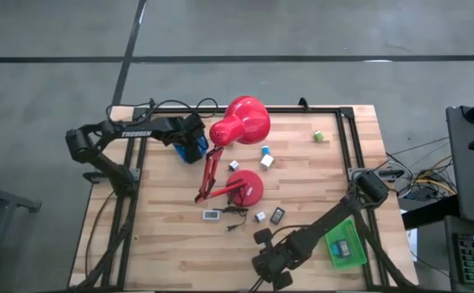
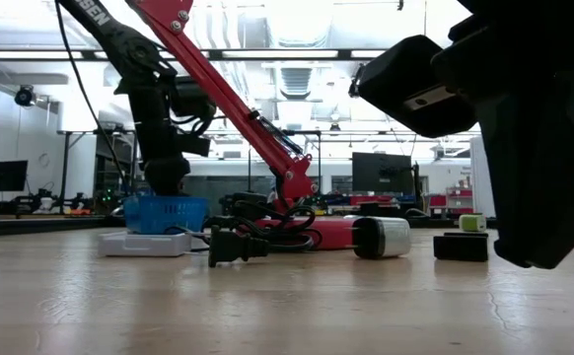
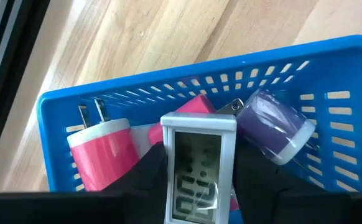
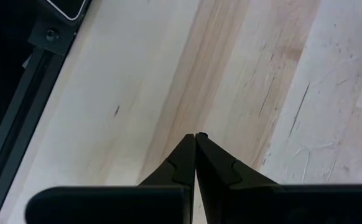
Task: Pick & Place Office items
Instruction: Put the top white digital clock into the green bin
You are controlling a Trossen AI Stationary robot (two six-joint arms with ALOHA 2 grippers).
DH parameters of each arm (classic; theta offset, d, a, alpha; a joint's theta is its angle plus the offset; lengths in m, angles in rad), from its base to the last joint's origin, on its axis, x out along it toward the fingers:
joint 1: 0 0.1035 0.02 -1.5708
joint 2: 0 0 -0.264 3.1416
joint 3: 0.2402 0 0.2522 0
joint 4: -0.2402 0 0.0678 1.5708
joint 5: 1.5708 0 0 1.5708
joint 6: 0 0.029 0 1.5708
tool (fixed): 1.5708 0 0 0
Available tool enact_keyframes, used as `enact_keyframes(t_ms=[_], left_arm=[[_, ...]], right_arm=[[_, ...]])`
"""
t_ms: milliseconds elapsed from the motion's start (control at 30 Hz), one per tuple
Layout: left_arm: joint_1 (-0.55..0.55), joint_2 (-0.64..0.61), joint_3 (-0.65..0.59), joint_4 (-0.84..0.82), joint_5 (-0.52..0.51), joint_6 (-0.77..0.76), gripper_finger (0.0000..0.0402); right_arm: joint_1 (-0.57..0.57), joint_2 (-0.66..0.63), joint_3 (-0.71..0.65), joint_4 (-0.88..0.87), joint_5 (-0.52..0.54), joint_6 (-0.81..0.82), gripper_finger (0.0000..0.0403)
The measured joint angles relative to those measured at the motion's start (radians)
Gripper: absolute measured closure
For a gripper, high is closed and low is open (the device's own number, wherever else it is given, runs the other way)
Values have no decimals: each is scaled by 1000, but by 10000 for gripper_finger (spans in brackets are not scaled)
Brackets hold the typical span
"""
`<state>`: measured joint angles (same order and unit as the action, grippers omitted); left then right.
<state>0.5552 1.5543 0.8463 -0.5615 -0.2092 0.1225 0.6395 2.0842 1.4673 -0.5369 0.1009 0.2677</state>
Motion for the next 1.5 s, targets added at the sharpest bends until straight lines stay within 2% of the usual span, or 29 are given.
enact_keyframes(t_ms=[300, 467, 800, 933, 1167, 1300, 1500], left_arm=[[-5, -9, 0, -7, -1, 1, 267], [-27, -61, 0, -8, -30, 1, 267], [-85, -276, -1, -19, -152, -51, 267], [-124, -390, -38, 11, -187, -82, 267], [-239, -572, -192, 149, -187, -109, 267], [-312, -645, -240, 208, -188, -121, 267], [-415, -695, -250, 259, -282, -92, 267]], right_arm=[[-3, 0, 0, 0, 0, 16, 394], [-5, 0, 0, 0, 0, 21, 394], [-8, 0, 0, 2, 3, 20, 394], [-22, 0, -3, 3, 18, 17, 394], [-80, -4, -14, 2, 32, -3, 394], [-135, -29, -28, 5, 33, -10, 394], [-209, -98, -108, 34, 25, 57, 394]])
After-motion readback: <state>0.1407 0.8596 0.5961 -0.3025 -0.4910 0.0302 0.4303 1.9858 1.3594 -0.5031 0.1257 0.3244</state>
